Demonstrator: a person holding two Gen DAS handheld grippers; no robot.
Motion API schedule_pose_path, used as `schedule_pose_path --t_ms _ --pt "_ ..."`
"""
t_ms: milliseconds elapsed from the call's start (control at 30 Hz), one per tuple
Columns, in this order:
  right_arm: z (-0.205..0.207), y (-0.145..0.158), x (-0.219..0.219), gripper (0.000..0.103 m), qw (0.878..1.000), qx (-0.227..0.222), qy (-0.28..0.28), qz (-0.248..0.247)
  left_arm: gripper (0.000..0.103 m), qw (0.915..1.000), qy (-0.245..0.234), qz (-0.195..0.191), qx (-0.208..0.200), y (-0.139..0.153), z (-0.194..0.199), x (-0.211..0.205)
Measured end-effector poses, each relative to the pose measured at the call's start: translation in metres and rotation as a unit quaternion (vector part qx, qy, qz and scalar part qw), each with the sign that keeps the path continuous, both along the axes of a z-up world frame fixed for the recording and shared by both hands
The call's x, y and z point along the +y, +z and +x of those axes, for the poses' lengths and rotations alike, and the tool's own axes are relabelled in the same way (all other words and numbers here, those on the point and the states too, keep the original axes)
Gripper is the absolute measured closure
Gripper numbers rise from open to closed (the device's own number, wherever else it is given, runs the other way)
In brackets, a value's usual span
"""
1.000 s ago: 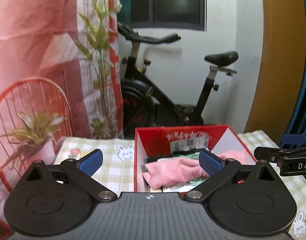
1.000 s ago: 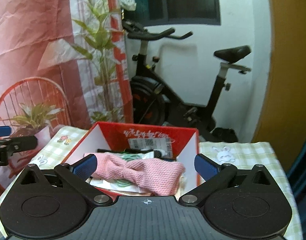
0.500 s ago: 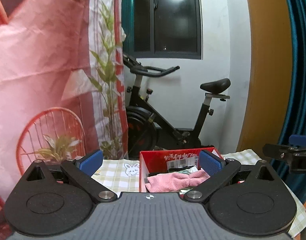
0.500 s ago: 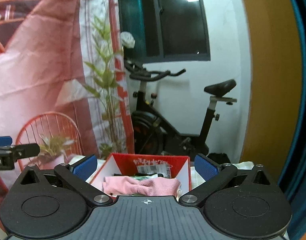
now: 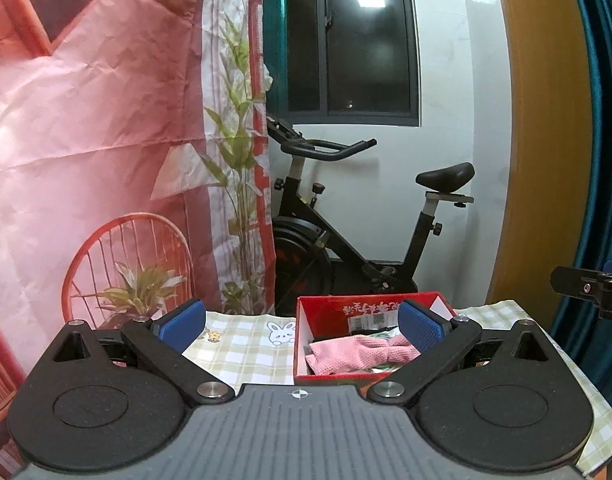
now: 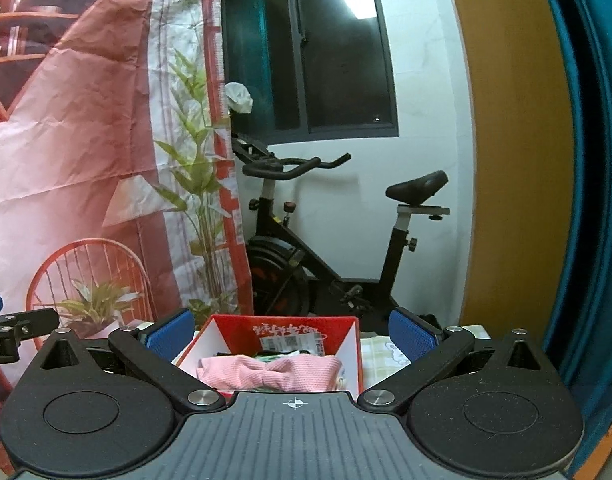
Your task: Organize soft objects
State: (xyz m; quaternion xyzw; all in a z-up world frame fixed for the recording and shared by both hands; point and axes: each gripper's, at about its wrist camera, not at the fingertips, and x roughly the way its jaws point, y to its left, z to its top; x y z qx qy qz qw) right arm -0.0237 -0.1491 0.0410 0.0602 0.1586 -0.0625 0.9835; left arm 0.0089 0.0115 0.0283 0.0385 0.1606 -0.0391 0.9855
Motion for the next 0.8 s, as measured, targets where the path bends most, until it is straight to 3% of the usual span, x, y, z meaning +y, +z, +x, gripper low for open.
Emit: schedule_pose_path --t_ms 800 --pt "0.006 -0.012 -0.002 0.000 1.000 0.014 -0.005 0.000 0.000 0.9999 0.002 0.000 0.011 -0.004 -0.001 0.003"
